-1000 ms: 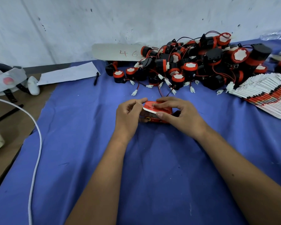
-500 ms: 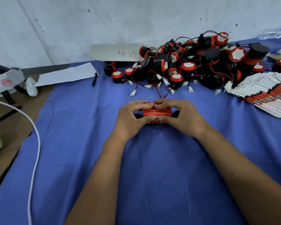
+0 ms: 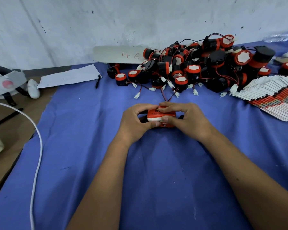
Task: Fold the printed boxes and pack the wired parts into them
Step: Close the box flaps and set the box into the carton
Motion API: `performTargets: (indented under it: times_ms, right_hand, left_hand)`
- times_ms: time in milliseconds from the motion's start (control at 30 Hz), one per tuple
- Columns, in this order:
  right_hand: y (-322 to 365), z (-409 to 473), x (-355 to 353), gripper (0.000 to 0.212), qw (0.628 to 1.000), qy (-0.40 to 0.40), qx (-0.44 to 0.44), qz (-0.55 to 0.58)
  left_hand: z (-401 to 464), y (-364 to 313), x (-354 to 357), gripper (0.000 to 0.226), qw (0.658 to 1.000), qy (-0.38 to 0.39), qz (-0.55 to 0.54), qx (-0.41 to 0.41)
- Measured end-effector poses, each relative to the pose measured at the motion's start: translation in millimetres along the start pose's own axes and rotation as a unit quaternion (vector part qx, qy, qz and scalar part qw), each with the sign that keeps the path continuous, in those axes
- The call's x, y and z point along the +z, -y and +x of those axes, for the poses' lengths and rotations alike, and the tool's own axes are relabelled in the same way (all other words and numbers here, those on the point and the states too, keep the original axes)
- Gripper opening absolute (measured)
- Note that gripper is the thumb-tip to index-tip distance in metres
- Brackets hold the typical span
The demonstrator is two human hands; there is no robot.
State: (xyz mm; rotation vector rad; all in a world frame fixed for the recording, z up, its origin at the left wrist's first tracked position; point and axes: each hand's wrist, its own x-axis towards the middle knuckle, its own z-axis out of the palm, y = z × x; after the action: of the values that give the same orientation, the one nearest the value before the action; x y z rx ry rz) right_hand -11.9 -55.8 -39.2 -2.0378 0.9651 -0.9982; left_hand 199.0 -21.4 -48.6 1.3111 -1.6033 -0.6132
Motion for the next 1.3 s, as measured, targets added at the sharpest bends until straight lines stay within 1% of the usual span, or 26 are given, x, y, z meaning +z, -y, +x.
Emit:
performTargets:
  times_ms: [133, 200, 333, 433, 500, 533, 667, 867, 1000, 1167, 1300]
  right_hand:
    - [2.2, 3.6, -2.7, 0.025, 1.0, -0.009, 0.017, 0.016]
    - [3.0, 4.4, -3.1, 0.024, 0.999, -0.019, 0.021, 0.02]
    - [2.6, 1.3, 0.2, 0.025, 0.999, -0.028, 0.02, 0.023]
    - [2.3, 0.5, 1.5, 0.025, 0.999, -0.031, 0.023, 0.03]
    - [3.1, 0.3, 2.3, 0.026, 0.999, -0.029, 0.02, 0.026]
    - [3.5, -0.1, 3.1, 0.026, 0.999, -0.032, 0.016, 0.024]
    - [5.7, -1.4, 5.5, 0.02, 0.997, -0.07, 0.001, 0.021]
    - [7.6, 0.1, 3.6, 0.016, 0.996, -0.077, 0.018, 0.038]
    - [8.4, 0.3, 4.4, 0.016, 0.996, -0.078, 0.019, 0.036]
    - [7.3, 1.1, 4.3, 0.016, 0.994, -0.079, 0.031, 0.064]
    - [5.1, 0.2, 1.7, 0.015, 0.996, -0.065, 0.027, 0.062]
  left_hand:
    - [-0.6, -1.3, 0.4, 0.068, 1.0, 0.005, 0.013, -0.004]
    - [-0.3, -1.5, 0.4, 0.069, 1.0, 0.007, 0.013, -0.001]
    - [-0.9, -4.2, -1.3, 0.053, 1.0, 0.021, -0.005, 0.007]
    - [-0.8, -4.3, -3.9, 0.032, 0.996, 0.013, -0.084, -0.013]
    - [-0.6, -3.6, -5.4, 0.026, 0.991, -0.008, -0.126, -0.033]
    - [-0.3, -3.3, -5.5, 0.024, 0.991, -0.017, -0.129, -0.034]
    - [1.7, -1.8, -4.1, 0.02, 0.997, -0.027, -0.076, 0.0]
    - [2.7, 0.4, -3.3, 0.015, 0.998, -0.047, 0.006, 0.041]
    - [2.4, 0.8, -1.0, 0.016, 0.998, -0.045, 0.001, 0.033]
    - [1.9, -0.3, 1.1, 0.014, 0.996, -0.069, 0.045, 0.046]
    - [-0.1, -1.7, 0.9, 0.015, 0.996, -0.073, 0.016, 0.049]
